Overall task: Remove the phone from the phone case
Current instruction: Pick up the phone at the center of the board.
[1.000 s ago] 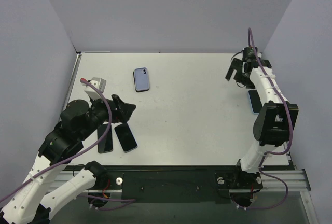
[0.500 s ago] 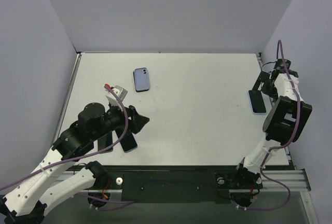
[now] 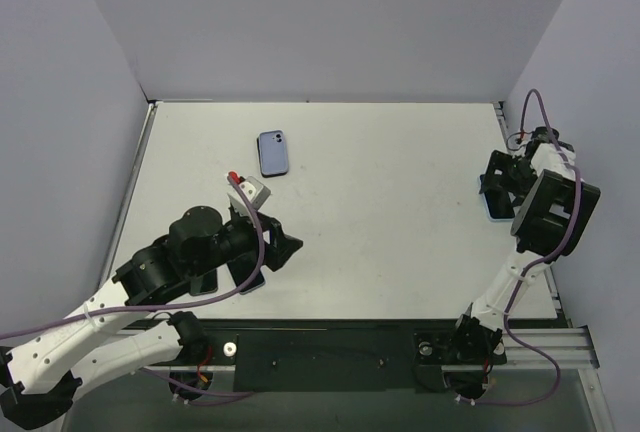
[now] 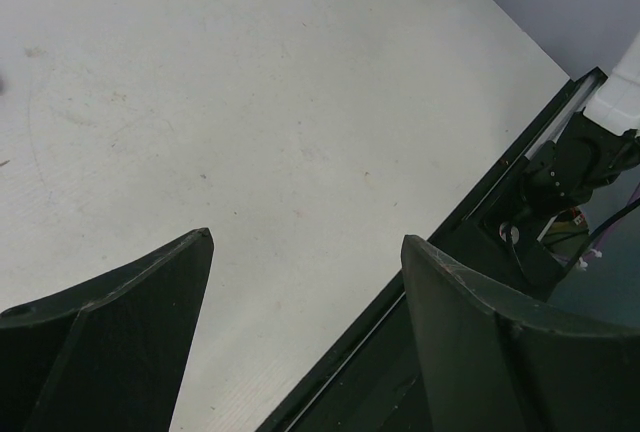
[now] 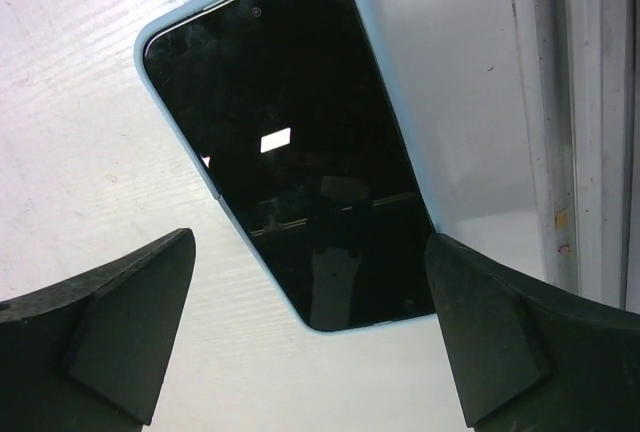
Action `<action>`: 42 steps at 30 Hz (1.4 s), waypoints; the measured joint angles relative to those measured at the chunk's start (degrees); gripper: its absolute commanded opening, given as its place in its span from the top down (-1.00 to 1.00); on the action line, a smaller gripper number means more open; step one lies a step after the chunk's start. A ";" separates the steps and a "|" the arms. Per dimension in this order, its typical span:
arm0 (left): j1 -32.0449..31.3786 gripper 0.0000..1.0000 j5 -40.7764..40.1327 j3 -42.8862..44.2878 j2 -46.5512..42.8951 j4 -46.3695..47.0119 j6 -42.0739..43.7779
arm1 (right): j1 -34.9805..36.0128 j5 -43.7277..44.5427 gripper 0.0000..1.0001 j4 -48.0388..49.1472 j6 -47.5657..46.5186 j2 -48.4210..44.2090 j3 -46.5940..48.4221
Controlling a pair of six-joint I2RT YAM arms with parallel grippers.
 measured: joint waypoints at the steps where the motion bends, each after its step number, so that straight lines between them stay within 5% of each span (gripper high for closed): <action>1: -0.35 -0.73 -0.35 0.00 0.09 0.22 0.26 | -0.31 -0.31 -0.86 -0.07 -0.44 0.07 0.00; 23: -0.96 -0.74 -2.69 0.00 0.87 1.44 1.05 | -1.36 -0.24 -0.86 -3.02 -3.58 5.31 9.33; 42: -1.07 -0.74 -5.60 0.00 -0.61 1.44 2.23 | 0.46 -0.15 -0.79 -5.31 -6.32 6.99 8.15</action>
